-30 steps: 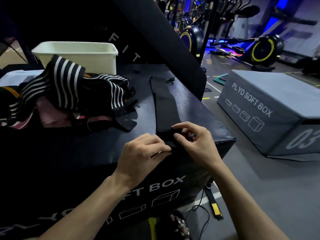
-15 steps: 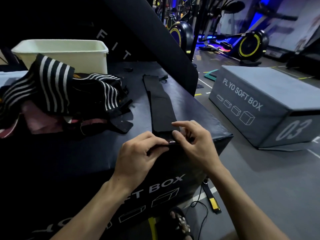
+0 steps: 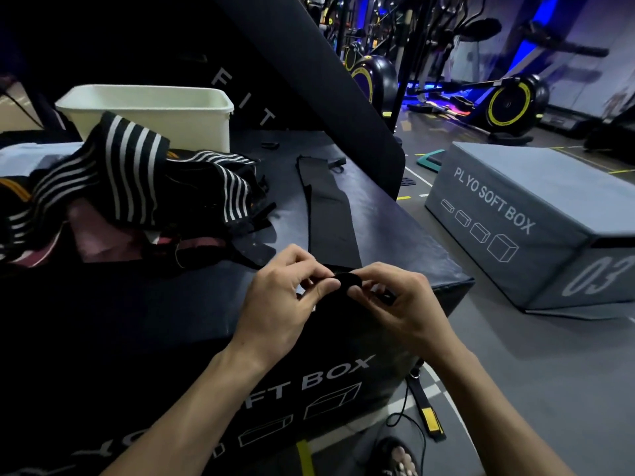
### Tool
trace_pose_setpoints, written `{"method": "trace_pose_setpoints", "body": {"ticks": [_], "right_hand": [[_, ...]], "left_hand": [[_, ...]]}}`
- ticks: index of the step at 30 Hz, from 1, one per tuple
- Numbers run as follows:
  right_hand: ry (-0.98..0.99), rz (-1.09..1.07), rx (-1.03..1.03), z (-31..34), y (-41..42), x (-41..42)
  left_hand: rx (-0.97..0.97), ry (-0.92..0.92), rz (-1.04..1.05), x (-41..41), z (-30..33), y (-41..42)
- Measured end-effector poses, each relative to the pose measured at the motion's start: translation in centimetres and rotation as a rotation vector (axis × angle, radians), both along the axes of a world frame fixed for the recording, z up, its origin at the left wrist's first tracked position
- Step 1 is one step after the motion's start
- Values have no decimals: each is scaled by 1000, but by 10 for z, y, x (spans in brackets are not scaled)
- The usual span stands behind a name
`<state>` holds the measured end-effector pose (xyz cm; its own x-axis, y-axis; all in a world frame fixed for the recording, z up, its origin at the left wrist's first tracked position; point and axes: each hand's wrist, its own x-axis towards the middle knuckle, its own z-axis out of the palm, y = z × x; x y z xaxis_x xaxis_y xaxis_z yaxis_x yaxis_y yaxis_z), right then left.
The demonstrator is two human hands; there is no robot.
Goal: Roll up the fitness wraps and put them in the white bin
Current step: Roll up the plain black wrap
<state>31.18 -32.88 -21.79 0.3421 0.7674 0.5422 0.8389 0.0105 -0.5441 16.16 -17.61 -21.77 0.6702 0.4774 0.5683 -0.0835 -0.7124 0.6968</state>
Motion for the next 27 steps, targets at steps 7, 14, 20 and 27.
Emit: {"method": "trace_pose_setpoints", "body": {"ticks": [7, 14, 20, 27], "right_hand": [[-119, -48, 12, 1, 5, -1], [-139, -26, 15, 1, 10, -1], [-303, -53, -10, -1, 8, -1], [-420, -15, 20, -5, 3, 3]], "left_hand": [[19, -2, -1, 1, -1, 1], [159, 9, -71, 1, -1, 7], [247, 6, -29, 3, -3, 8], [296, 18, -108, -1, -2, 6]]}}
